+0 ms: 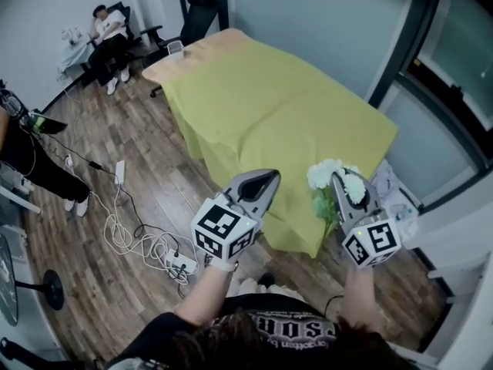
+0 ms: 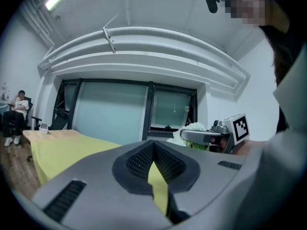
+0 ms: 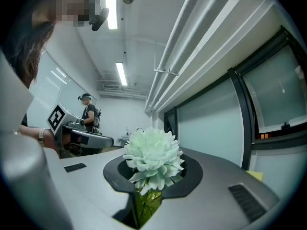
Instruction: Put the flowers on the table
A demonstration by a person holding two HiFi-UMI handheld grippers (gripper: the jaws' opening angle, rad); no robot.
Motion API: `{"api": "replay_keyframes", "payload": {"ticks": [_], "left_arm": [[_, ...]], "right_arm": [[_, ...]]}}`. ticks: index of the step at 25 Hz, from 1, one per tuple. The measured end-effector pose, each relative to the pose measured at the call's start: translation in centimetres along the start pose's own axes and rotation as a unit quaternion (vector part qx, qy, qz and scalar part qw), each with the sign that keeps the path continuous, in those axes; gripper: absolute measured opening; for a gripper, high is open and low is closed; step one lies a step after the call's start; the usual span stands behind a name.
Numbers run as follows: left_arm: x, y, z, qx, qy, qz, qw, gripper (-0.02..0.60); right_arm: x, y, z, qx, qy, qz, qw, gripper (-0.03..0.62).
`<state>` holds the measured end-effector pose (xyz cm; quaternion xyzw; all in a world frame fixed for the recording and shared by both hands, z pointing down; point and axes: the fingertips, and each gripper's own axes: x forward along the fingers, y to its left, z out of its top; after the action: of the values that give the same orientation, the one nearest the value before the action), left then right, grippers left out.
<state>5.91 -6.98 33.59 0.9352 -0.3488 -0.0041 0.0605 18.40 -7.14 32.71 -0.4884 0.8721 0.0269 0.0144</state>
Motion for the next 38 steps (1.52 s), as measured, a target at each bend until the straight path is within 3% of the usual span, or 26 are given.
{"api": "replay_keyframes", "payload": {"ticks": [14, 21, 28, 38], "left_arm": [[2.1, 7.5, -1.4, -0.017, 0.013, 0.043, 0.9988, -0.002], [6.0, 12.4, -1.3, -0.017, 0.018, 0.007, 0.9997, -0.001], [8.9, 17.0, 0.0, -0.003, 0.005, -0.002, 1.0000, -0.002], [12.2, 23.4, 0.2, 0.001, 0.016, -0.003, 0.9999, -0.002]], "right_arm": [[7.1, -2.1, -2.9, -0.016, 0.013, 0.060, 0.998, 0.083], [13.2, -3.0, -4.4, -0.011, 0.017, 0.062, 0.998, 0.083], [18.1, -3.7, -5.2, -0.028, 0.031, 0.082, 0.996, 0.083], [26.4, -4.8, -8.4, -0.070, 0.062, 0.155, 0.983, 0.083]]}}
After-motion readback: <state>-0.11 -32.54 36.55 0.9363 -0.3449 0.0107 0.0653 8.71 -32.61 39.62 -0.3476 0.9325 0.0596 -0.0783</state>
